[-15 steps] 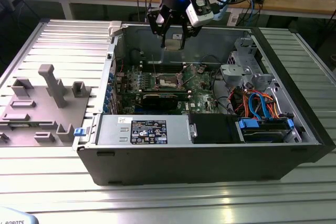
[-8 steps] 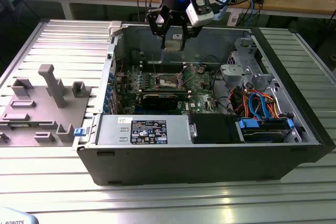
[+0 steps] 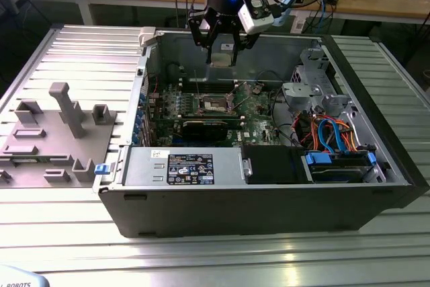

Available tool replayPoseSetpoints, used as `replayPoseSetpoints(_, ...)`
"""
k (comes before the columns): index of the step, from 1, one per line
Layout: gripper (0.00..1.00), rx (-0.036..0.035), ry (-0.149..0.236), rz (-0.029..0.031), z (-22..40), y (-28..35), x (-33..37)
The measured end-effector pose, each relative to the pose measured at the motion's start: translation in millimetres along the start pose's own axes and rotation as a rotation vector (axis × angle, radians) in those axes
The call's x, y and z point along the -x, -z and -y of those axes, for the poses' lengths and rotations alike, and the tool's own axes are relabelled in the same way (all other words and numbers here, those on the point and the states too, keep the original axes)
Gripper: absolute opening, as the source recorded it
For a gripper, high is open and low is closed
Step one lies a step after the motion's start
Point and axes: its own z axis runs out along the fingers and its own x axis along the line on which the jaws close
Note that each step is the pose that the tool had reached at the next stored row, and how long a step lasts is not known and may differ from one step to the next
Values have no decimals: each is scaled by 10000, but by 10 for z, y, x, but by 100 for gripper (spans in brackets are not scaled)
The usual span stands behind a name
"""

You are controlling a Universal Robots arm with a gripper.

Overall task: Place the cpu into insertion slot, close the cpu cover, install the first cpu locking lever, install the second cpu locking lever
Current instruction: 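Place the cpu into insertion slot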

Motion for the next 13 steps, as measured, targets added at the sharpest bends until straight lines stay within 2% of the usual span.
replayPoseSetpoints(13,54,5,-250,14,3,-1,0)
